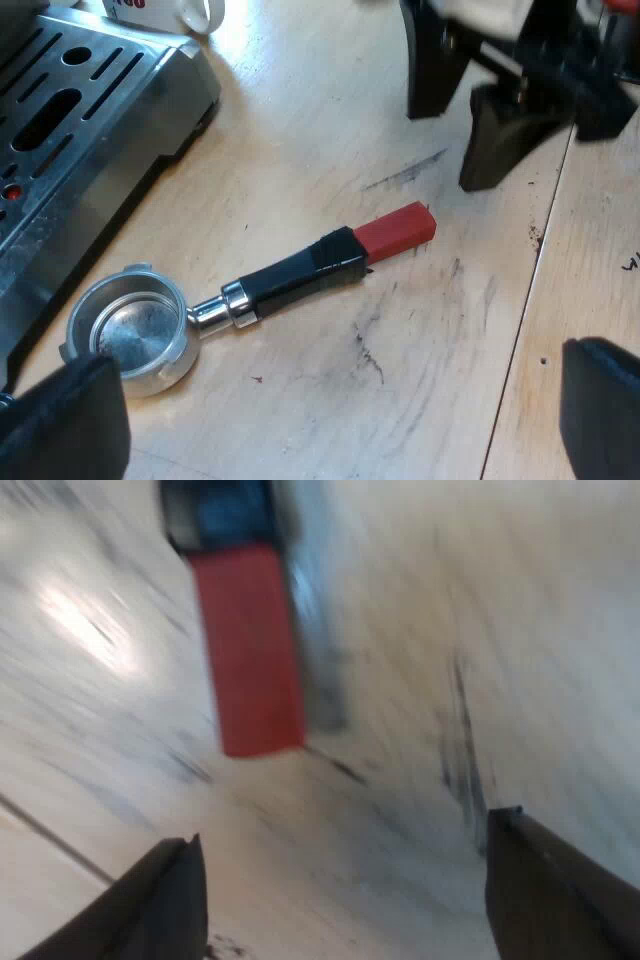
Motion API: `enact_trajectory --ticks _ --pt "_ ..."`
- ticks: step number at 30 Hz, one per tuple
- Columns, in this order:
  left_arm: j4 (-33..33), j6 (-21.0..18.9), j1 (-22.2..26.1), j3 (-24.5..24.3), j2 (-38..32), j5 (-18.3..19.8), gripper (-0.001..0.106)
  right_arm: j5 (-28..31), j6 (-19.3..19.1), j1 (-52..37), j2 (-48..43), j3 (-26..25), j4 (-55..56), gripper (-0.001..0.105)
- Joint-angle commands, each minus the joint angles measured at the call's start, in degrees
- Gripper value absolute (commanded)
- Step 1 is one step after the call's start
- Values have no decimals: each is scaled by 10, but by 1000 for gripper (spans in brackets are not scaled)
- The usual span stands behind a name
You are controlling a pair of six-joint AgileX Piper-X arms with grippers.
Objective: Grind coffee beans and then tamp
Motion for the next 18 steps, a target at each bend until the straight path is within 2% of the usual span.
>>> enact_trajectory --ticks 1,8,12,18 --pt "-10 4 -1 1 -2 -6 88 -2 5 -3 -45 -5 -19 60" --pt "-10 4 -1 1 -2 -6 88 2 14 -3 -127 -5 -124 60" --pt "-10 4 -1 1 -2 -6 88 3 9 -3 -134 -5 -185 60" --pt "-10 4 -1 1 -2 -6 88 3 -58 -3 -134 24 -293 60"
